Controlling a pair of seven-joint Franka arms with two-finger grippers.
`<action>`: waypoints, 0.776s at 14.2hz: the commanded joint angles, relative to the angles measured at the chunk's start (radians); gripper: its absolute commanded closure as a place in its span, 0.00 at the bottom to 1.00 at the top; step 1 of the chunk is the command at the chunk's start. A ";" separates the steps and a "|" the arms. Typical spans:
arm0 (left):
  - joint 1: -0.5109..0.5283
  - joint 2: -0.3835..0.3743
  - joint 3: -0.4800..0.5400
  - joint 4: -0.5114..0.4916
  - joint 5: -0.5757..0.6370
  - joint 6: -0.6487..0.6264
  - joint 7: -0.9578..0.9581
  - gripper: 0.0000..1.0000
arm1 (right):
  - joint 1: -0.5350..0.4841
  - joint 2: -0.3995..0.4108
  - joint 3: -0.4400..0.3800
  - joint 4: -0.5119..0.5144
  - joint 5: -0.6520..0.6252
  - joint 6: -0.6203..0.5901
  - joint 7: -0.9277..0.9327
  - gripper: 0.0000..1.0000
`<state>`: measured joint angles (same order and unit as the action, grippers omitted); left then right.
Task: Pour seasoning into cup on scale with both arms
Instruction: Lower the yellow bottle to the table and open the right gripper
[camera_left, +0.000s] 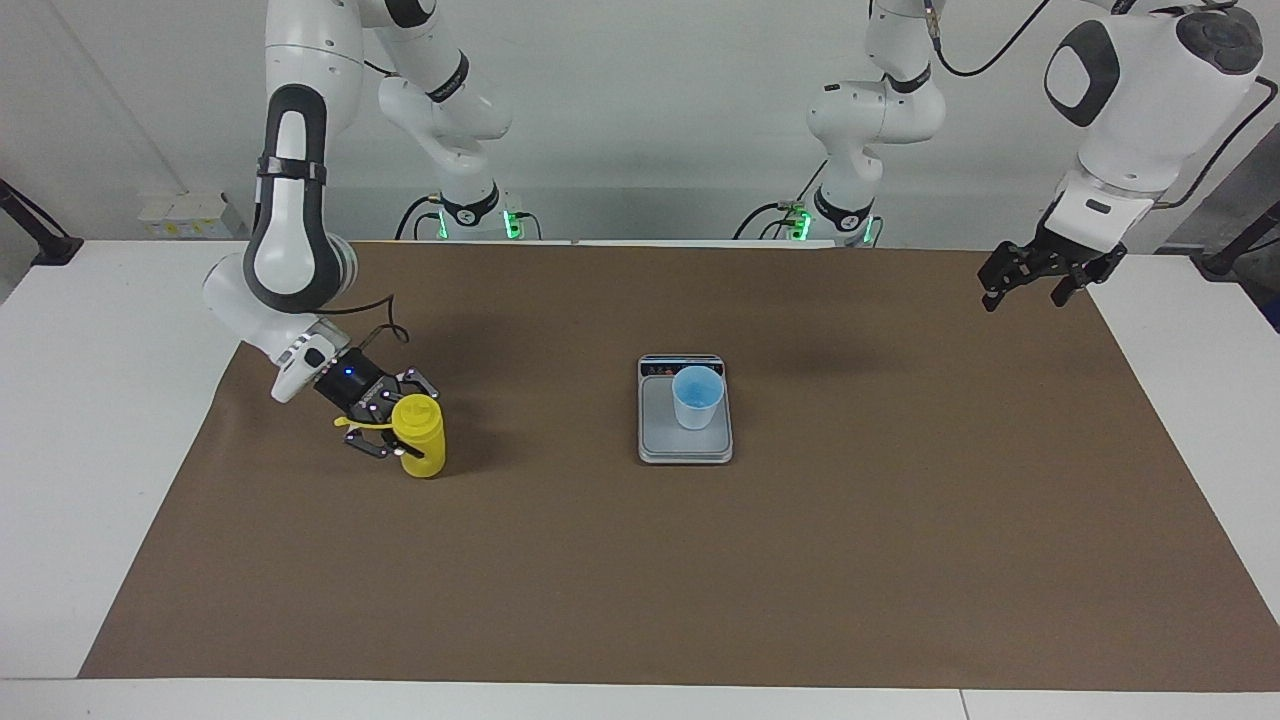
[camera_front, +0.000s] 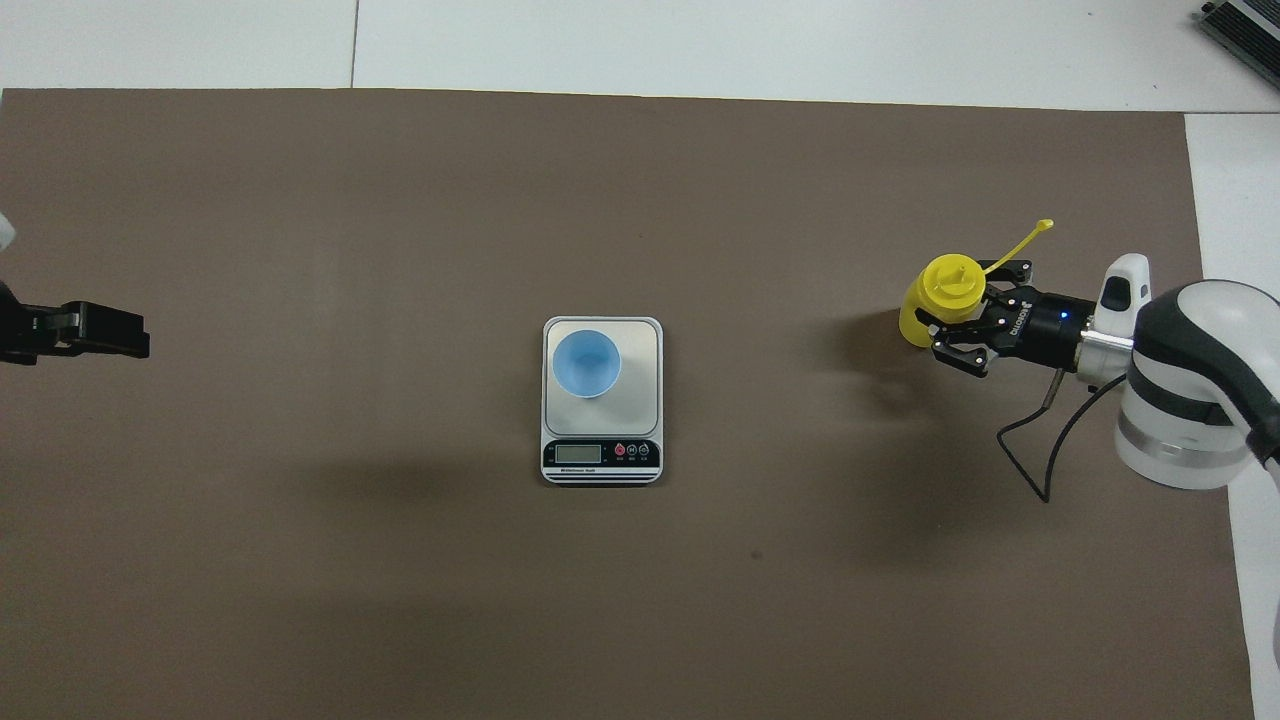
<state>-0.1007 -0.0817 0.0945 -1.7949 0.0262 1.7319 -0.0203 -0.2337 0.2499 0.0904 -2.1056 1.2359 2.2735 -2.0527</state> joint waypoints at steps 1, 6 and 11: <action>-0.010 -0.016 0.007 -0.011 -0.008 -0.003 -0.012 0.00 | -0.026 -0.015 0.009 -0.014 0.034 -0.019 -0.029 0.35; -0.010 -0.016 0.007 -0.011 -0.008 -0.003 -0.012 0.00 | -0.078 -0.026 0.006 -0.048 0.008 -0.028 -0.081 0.25; -0.010 -0.016 0.007 -0.011 -0.008 -0.002 -0.012 0.00 | -0.151 -0.031 0.005 -0.054 -0.151 -0.046 -0.087 0.06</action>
<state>-0.1007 -0.0817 0.0945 -1.7949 0.0262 1.7319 -0.0205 -0.3478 0.2463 0.0901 -2.1377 1.1318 2.2541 -2.1225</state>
